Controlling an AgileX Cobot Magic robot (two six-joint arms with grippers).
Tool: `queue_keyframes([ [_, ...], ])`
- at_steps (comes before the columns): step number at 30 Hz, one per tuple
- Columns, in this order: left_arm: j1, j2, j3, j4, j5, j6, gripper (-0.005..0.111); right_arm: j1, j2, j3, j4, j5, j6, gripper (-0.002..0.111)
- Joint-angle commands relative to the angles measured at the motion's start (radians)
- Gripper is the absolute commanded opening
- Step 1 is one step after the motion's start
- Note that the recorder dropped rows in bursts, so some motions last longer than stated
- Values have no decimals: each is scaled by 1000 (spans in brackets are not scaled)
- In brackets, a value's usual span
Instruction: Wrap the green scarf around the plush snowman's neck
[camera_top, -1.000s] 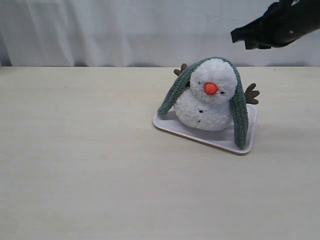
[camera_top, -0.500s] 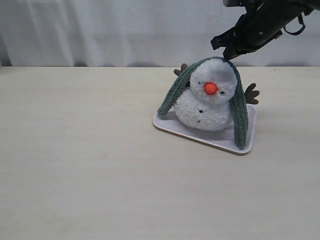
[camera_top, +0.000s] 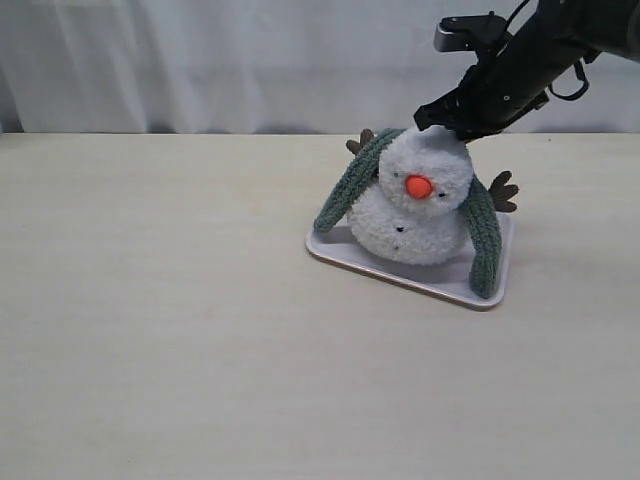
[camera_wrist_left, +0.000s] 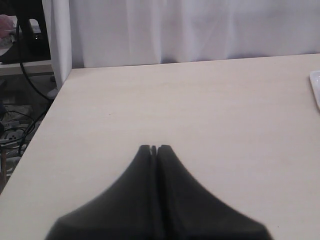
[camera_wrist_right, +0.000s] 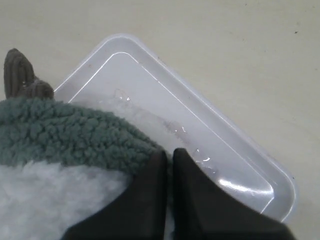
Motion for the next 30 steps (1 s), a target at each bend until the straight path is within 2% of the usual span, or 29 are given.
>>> queue_keyframes([
  [1,2,-3,3,-1,-13,-1,0,-3,6,-7,4,14,-14,4],
  [13,2,-3,3,-1,-11,-1,0,-3,-94,-11,4,65,-14,4],
  [23,2,-3,3,-1,-11,-1,0,9,-235,-11,54,235,-58,4],
  [30,2,-3,3,-1,-11,-1,0,146,-301,-11,52,205,-79,4],
])
